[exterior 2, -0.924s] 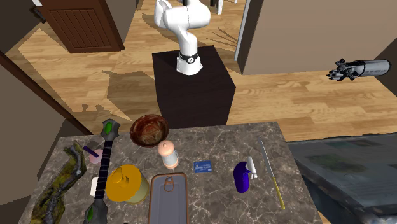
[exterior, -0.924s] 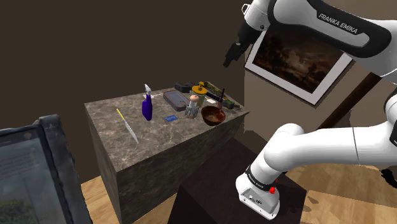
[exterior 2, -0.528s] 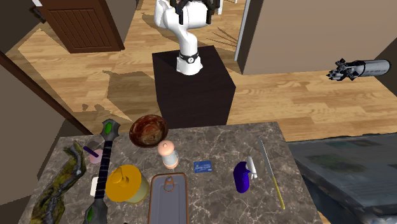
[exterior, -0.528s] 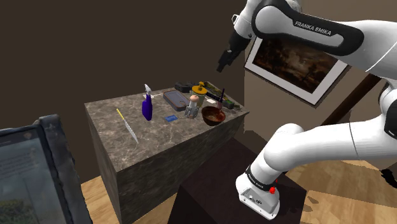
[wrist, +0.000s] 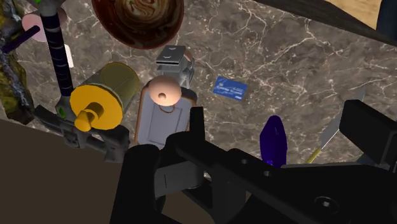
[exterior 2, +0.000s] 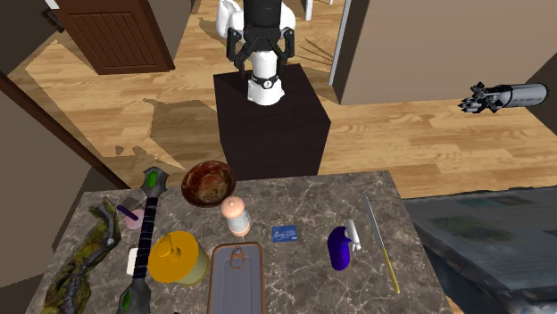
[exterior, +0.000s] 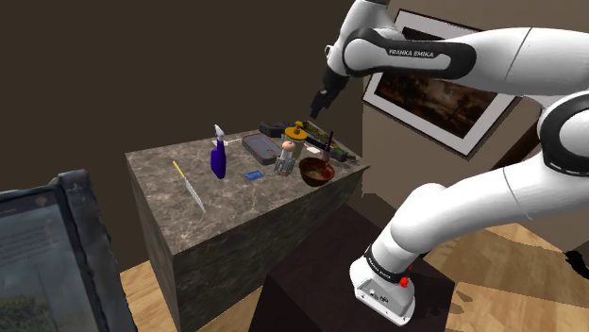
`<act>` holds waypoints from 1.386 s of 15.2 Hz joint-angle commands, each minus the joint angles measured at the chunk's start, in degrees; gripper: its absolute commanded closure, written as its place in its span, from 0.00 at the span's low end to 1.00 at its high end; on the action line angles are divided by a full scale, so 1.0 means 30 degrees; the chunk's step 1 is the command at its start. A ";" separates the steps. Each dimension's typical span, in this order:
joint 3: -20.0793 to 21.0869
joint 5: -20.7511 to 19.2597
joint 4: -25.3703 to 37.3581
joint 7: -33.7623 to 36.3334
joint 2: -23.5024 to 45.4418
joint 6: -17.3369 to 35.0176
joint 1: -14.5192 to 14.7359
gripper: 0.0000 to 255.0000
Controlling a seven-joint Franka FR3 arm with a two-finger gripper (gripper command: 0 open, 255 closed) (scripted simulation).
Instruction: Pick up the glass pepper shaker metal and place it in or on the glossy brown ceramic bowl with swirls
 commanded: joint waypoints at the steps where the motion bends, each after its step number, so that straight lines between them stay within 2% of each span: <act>1: -0.0374 -0.0132 0.0164 -0.0378 0.1425 0.1055 -0.0076 0.00; 11: -0.1813 -0.0106 0.1853 -0.2284 0.8006 0.4862 -0.0429 0.00; 21: -0.2382 0.0962 0.5680 -0.4450 1.5230 0.7126 -0.1220 0.00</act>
